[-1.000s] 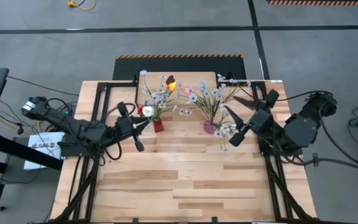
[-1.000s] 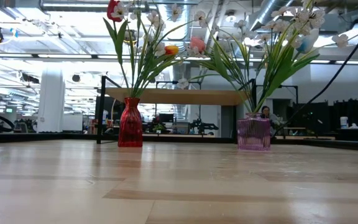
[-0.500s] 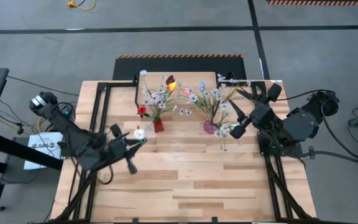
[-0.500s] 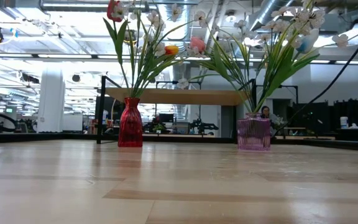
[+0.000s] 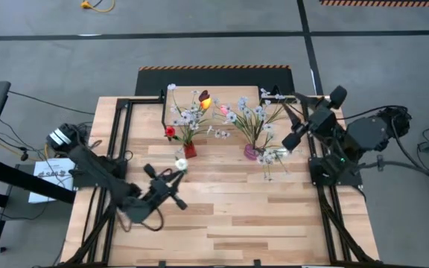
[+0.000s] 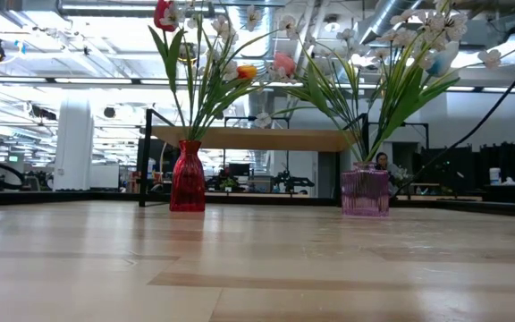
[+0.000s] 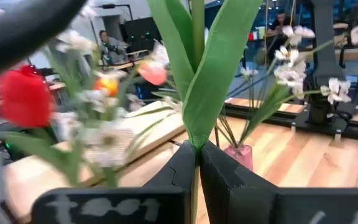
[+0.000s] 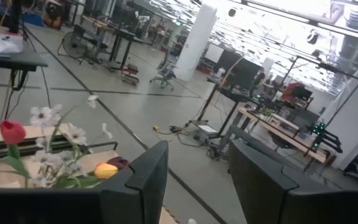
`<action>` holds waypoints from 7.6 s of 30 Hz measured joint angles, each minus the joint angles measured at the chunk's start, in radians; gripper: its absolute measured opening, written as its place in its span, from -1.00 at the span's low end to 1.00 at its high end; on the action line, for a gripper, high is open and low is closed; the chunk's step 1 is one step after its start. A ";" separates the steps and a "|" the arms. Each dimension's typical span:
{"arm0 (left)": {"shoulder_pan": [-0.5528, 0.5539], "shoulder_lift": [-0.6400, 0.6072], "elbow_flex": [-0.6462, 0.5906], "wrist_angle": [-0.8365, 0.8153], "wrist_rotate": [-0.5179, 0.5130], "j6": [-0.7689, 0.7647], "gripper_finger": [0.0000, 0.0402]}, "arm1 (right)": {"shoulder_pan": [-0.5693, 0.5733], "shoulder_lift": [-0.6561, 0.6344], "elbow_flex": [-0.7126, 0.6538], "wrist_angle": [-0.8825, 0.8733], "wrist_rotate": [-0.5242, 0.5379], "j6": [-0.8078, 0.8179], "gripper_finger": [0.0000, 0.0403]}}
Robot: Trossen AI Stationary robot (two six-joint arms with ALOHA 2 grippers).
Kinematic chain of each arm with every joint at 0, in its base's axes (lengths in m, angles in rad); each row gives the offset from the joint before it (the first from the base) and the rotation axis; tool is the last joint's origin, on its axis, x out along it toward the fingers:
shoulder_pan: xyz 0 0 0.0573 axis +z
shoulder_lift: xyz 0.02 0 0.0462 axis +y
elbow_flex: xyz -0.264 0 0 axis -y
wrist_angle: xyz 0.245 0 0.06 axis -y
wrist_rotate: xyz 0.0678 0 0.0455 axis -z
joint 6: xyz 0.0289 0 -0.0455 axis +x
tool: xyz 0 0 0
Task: Pick and place flowers into a vace then onto a shelf
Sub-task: Put the white tulip into the red vase, then put the pink vase on the shelf
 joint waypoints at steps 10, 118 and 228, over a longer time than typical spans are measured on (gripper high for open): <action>0.189 0.107 0.000 0.227 0.115 0.121 -1.00 | -0.005 -0.015 0.000 0.000 -0.002 -0.012 -0.21; 0.410 0.005 0.001 -0.258 0.482 -0.179 -0.60 | -0.005 -0.017 0.000 0.000 -0.002 -0.161 -0.22; -0.213 -0.853 0.154 -1.313 0.482 -0.314 -0.60 | 0.786 0.186 -0.278 -0.611 -0.207 1.776 -0.30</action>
